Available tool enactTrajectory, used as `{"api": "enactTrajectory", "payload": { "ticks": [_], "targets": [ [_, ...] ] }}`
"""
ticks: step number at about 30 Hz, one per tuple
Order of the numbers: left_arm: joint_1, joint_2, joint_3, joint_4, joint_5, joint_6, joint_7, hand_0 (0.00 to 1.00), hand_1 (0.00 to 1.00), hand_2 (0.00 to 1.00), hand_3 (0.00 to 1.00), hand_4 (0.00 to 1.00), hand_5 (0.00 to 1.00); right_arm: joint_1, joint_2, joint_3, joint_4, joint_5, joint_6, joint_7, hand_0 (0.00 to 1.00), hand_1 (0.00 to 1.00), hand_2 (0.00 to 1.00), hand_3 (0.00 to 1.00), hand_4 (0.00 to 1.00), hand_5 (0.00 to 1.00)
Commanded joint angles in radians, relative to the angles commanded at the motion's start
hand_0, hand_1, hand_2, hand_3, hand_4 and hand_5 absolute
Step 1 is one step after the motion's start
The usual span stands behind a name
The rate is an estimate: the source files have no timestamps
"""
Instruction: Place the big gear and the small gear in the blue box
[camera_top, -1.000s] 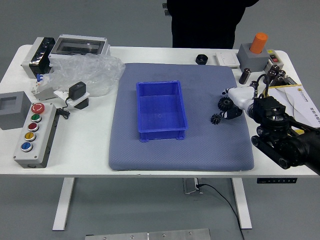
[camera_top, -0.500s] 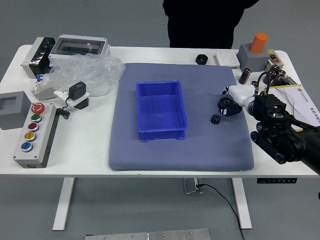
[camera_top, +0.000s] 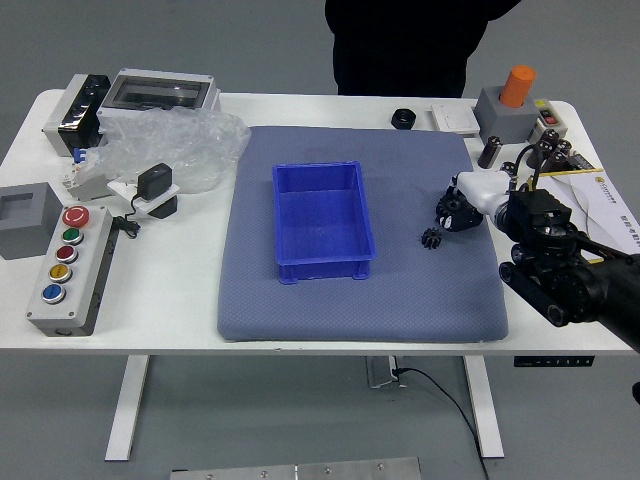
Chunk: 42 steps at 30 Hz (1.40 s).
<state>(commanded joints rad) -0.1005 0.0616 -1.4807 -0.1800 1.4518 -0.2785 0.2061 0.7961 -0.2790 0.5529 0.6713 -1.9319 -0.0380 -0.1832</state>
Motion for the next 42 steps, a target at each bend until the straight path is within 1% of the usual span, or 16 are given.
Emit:
{"api": "enactTrajectory", "payload": {
  "ticks": [4, 8, 9, 14, 15, 20, 21, 26, 27, 32, 33, 39, 42],
  "targets": [
    [0.001, 0.0, -0.001, 0.0, 0.001, 0.0, 0.0, 0.839, 0.8, 0.809, 0.843, 0.675, 0.269, -0.004, -0.001, 0.003, 0.0, 0.0, 0.006, -0.006, 0.687, 0.627, 0.73, 0.691, 0.702, 0.477],
    [0.002, 0.001, -0.001, 0.0, 0.0, 0.0, 0.0, 0.839, 0.8, 0.809, 0.843, 0.675, 0.269, -0.007, 0.0, 0.002, 0.0, 0.0, 0.0, -0.011, 0.687, 0.627, 0.73, 0.691, 0.702, 0.477],
    [0.002, 0.0, 0.0, 0.0, 0.0, 0.0, 0.0, 0.839, 0.801, 0.809, 0.843, 0.675, 0.269, -0.007, 0.0, 0.001, 0.0, 0.0, -0.004, -0.011, 0.631, 0.544, 0.666, 0.667, 0.661, 0.479],
    [0.003, -0.001, 0.0, 0.0, -0.001, 0.0, 0.0, 0.839, 0.801, 0.809, 0.843, 0.675, 0.269, -0.01, 0.001, -0.002, 0.001, -0.005, -0.028, -0.008, 0.631, 0.544, 0.666, 0.667, 0.661, 0.479],
    [0.003, -0.001, 0.0, 0.0, -0.001, 0.0, 0.0, 0.839, 0.8, 0.809, 0.843, 0.677, 0.274, -0.01, 0.001, -0.002, 0.001, -0.007, -0.032, -0.007, 0.551, 0.459, 0.555, 0.636, 0.621, 0.457],
    [0.003, -0.001, 0.001, 0.0, -0.001, 0.0, 0.0, 0.839, 0.8, 0.809, 0.843, 0.677, 0.274, -0.013, 0.001, -0.002, -0.001, -0.013, -0.052, -0.001, 0.551, 0.459, 0.555, 0.636, 0.621, 0.457],
    [0.003, -0.001, 0.001, 0.0, -0.001, 0.0, 0.0, 0.838, 0.8, 0.81, 0.843, 0.676, 0.274, -0.014, 0.001, -0.001, -0.001, -0.014, -0.055, 0.0, 0.553, 0.416, 0.501, 0.609, 0.59, 0.398],
    [0.002, -0.002, 0.0, 0.0, -0.002, 0.0, -0.001, 0.838, 0.8, 0.81, 0.843, 0.676, 0.274, -0.015, -0.001, 0.001, -0.001, -0.019, -0.072, 0.004, 0.553, 0.416, 0.501, 0.609, 0.59, 0.398],
    [0.002, -0.002, 0.0, 0.0, -0.002, 0.0, -0.001, 0.838, 0.8, 0.81, 0.843, 0.676, 0.274, -0.015, -0.001, 0.002, 0.0, -0.02, -0.074, 0.004, 0.557, 0.409, 0.485, 0.602, 0.583, 0.395],
    [0.003, -0.001, 0.001, 0.0, -0.004, 0.001, -0.001, 0.838, 0.8, 0.81, 0.843, 0.676, 0.274, -0.013, -0.008, 0.01, 0.01, -0.022, -0.082, 0.003, 0.557, 0.409, 0.485, 0.602, 0.583, 0.395],
    [0.003, -0.001, 0.001, 0.0, -0.005, 0.001, -0.001, 0.838, 0.8, 0.81, 0.843, 0.676, 0.274, -0.013, -0.01, 0.012, 0.012, -0.022, -0.083, 0.002, 0.557, 0.405, 0.473, 0.597, 0.586, 0.404],
    [0.004, 0.0, -0.001, 0.0, -0.005, 0.001, -0.002, 0.838, 0.8, 0.81, 0.843, 0.676, 0.275, -0.011, -0.024, 0.033, 0.041, -0.026, -0.086, -0.005, 0.56, 0.404, 0.472, 0.596, 0.585, 0.4],
    [0.005, 0.001, -0.001, 0.0, -0.006, 0.001, -0.002, 0.838, 0.8, 0.81, 0.843, 0.676, 0.275, -0.011, -0.033, 0.044, 0.065, -0.028, -0.086, -0.01, 0.56, 0.404, 0.472, 0.596, 0.585, 0.4]
  ]
}}
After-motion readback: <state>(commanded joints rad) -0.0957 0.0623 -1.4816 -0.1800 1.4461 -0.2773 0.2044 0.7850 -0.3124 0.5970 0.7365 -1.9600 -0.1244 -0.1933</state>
